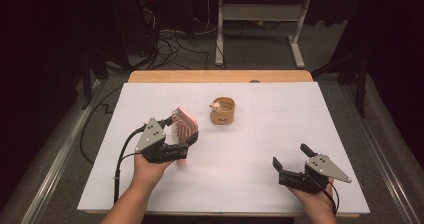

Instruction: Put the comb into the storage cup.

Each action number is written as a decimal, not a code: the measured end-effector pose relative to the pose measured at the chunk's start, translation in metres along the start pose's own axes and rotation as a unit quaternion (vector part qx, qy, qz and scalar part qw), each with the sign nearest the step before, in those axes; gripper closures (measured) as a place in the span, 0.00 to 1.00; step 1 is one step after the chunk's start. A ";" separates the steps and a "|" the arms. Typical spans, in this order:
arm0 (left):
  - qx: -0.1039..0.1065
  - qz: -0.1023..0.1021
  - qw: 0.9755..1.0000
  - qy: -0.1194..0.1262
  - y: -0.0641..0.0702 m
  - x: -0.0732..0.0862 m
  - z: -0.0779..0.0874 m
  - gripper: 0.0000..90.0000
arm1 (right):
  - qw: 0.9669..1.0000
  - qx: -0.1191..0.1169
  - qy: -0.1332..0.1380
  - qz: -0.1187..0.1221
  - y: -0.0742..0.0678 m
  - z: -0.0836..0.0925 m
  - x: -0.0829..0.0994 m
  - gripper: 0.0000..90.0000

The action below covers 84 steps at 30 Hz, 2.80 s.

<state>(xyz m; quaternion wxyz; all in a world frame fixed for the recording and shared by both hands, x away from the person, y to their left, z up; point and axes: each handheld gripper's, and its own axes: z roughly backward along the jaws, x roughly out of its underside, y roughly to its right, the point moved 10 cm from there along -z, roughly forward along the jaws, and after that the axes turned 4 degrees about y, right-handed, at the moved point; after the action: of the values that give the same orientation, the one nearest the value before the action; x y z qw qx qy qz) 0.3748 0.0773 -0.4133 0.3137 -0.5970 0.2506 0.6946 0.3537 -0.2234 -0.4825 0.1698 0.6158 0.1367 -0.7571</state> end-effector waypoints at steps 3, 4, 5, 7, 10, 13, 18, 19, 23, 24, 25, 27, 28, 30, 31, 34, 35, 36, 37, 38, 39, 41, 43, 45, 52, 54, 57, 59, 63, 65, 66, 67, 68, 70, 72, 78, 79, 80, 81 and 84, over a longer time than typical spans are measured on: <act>0.005 -0.002 1.000 0.001 0.005 0.000 0.000 0.22 | 1.000 -0.002 -0.001 0.000 -0.001 0.000 0.000 0.00; 0.005 -0.002 1.000 0.001 0.005 0.000 0.000 0.22 | 1.000 -0.002 -0.001 0.000 -0.001 0.000 0.000 0.00; 0.007 -0.005 1.000 0.002 0.008 0.000 0.000 0.22 | 1.000 -0.007 -0.002 0.001 -0.003 0.000 0.000 0.00; 0.013 0.000 1.000 0.005 0.011 -0.001 0.000 0.22 | 1.000 -0.013 -0.002 -0.001 -0.006 -0.001 -0.001 0.00; 0.022 0.005 1.000 0.005 0.013 -0.002 0.000 0.22 | 1.000 -0.020 -0.001 0.005 -0.011 -0.002 -0.003 0.01; 0.030 0.015 0.999 0.010 0.014 -0.003 0.000 0.22 | 1.000 -0.029 0.000 0.006 -0.020 -0.003 -0.005 0.01; 0.032 0.017 0.999 0.015 0.014 -0.004 0.002 0.22 | 0.999 -0.049 0.002 0.003 -0.035 -0.007 -0.011 0.02; 0.032 0.018 0.999 0.015 0.013 -0.005 0.002 0.22 | 0.999 -0.051 0.003 0.006 -0.038 -0.008 -0.013 0.02; 0.030 0.017 0.999 0.016 0.012 -0.005 0.001 0.22 | 0.997 -0.074 0.003 0.009 -0.051 -0.015 -0.022 0.07; 0.029 0.017 0.999 0.016 0.011 -0.005 0.001 0.22 | 0.997 -0.080 0.004 0.010 -0.054 -0.017 -0.024 0.07; 0.029 0.017 0.999 0.016 0.011 -0.005 0.001 0.22 | 0.997 -0.083 0.003 0.009 -0.057 -0.019 -0.026 0.07; 0.028 0.019 0.999 0.017 0.010 -0.005 0.002 0.22 | 0.996 -0.089 0.002 0.013 -0.062 -0.023 -0.031 0.07; 0.027 0.019 0.999 0.018 0.010 -0.005 0.002 0.22 | 0.996 -0.091 0.003 0.015 -0.065 -0.025 -0.034 0.06; 0.028 0.019 0.999 0.017 0.010 -0.004 0.002 0.22 | 0.995 -0.100 0.006 0.018 -0.071 -0.030 -0.041 0.06; 0.028 0.017 0.999 0.016 0.010 -0.004 0.002 0.22 | 0.994 -0.104 0.008 0.019 -0.074 -0.032 -0.044 0.06; 0.030 0.015 0.999 0.015 0.012 -0.003 0.001 0.22 | 0.993 -0.112 0.015 0.021 -0.083 -0.036 -0.054 0.06; 0.031 0.014 0.999 0.015 0.013 -0.003 0.000 0.22 | 0.993 -0.116 0.017 0.022 -0.086 -0.038 -0.057 0.06; 0.031 0.013 0.999 0.014 0.014 -0.002 0.000 0.22 | 0.992 -0.120 0.020 0.021 -0.088 -0.039 -0.061 0.06; 0.031 0.012 0.999 0.015 0.014 -0.002 0.000 0.22 | 0.992 -0.123 0.023 0.019 -0.091 -0.039 -0.064 0.07; 0.032 0.011 0.999 0.015 0.015 -0.003 0.000 0.22 | 0.992 -0.126 0.025 0.019 -0.093 -0.040 -0.067 0.07; 0.033 0.011 0.999 0.015 0.015 -0.003 0.000 0.22 | 0.991 -0.128 0.028 0.019 -0.095 -0.040 -0.071 0.07; 0.034 0.013 0.999 0.015 0.016 -0.003 0.000 0.22 | 0.990 -0.136 0.036 0.016 -0.101 -0.040 -0.077 0.09; 0.035 0.014 0.999 0.015 0.017 -0.003 0.000 0.22 | 0.989 -0.142 0.040 0.015 -0.105 -0.039 -0.083 0.09; 0.036 0.015 0.999 0.016 0.017 -0.003 0.000 0.22 | 0.988 -0.150 0.044 0.017 -0.111 -0.039 -0.088 0.10; 0.038 0.015 0.999 0.020 0.019 -0.004 0.000 0.22 | 0.983 -0.172 0.055 0.019 -0.131 -0.042 -0.105 0.13; 0.039 0.015 0.999 0.020 0.021 -0.004 -0.001 0.22 | 0.982 -0.179 0.060 0.019 -0.137 -0.042 -0.110 0.14; 0.039 0.011 0.999 0.018 0.023 -0.004 -0.002 0.22 | 0.980 -0.187 0.064 0.020 -0.146 -0.044 -0.116 0.16; 0.040 0.011 0.999 0.017 0.024 -0.004 -0.003 0.22 | 0.979 -0.193 0.064 0.023 -0.152 -0.045 -0.118 0.16; 0.044 0.010 0.999 0.016 0.027 -0.003 -0.004 0.22 | 0.976 -0.206 0.068 0.023 -0.163 -0.047 -0.123 0.17; 0.044 0.009 0.999 0.016 0.028 -0.003 -0.004 0.22 | 0.975 -0.210 0.069 0.024 -0.168 -0.049 -0.125 0.17; 0.045 0.009 0.999 0.016 0.028 -0.003 -0.004 0.22 | 0.974 -0.212 0.069 0.025 -0.170 -0.050 -0.126 0.17; 0.045 0.009 0.999 0.015 0.029 -0.003 -0.004 0.22 | 0.974 -0.214 0.070 0.026 -0.172 -0.050 -0.128 0.17; 0.044 0.009 0.999 0.016 0.029 -0.003 -0.004 0.22 | 0.973 -0.217 0.071 0.027 -0.174 -0.050 -0.129 0.17; 0.045 0.010 0.999 0.014 0.030 -0.002 -0.005 0.22 | 0.972 -0.221 0.074 0.028 -0.179 -0.051 -0.132 0.18; 0.043 0.009 0.999 0.014 0.030 -0.002 -0.005 0.22 | 0.971 -0.225 0.075 0.027 -0.182 -0.052 -0.134 0.19; 0.044 0.011 0.999 0.016 0.030 -0.003 -0.005 0.22 | 0.969 -0.236 0.070 0.028 -0.192 -0.056 -0.137 0.22; 0.043 0.011 0.999 0.017 0.030 -0.003 -0.005 0.22 | 0.968 -0.238 0.069 0.029 -0.193 -0.056 -0.137 0.23; 0.042 0.011 0.999 0.017 0.030 -0.003 -0.005 0.22 | 0.968 -0.240 0.067 0.029 -0.195 -0.057 -0.137 0.24; 0.043 0.011 0.999 0.017 0.030 -0.003 -0.005 0.22 | 0.968 -0.241 0.066 0.030 -0.196 -0.058 -0.137 0.26; 0.042 0.011 0.999 0.016 0.030 -0.003 -0.005 0.22 | 0.968 -0.243 0.058 0.029 -0.198 -0.061 -0.135 0.28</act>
<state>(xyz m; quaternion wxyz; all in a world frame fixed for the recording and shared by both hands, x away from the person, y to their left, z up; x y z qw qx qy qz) 0.3564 0.0527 -0.4121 0.3272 -0.5913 0.2908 0.6773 0.3483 -0.0069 -0.3634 0.3277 0.6026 0.3086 -0.6590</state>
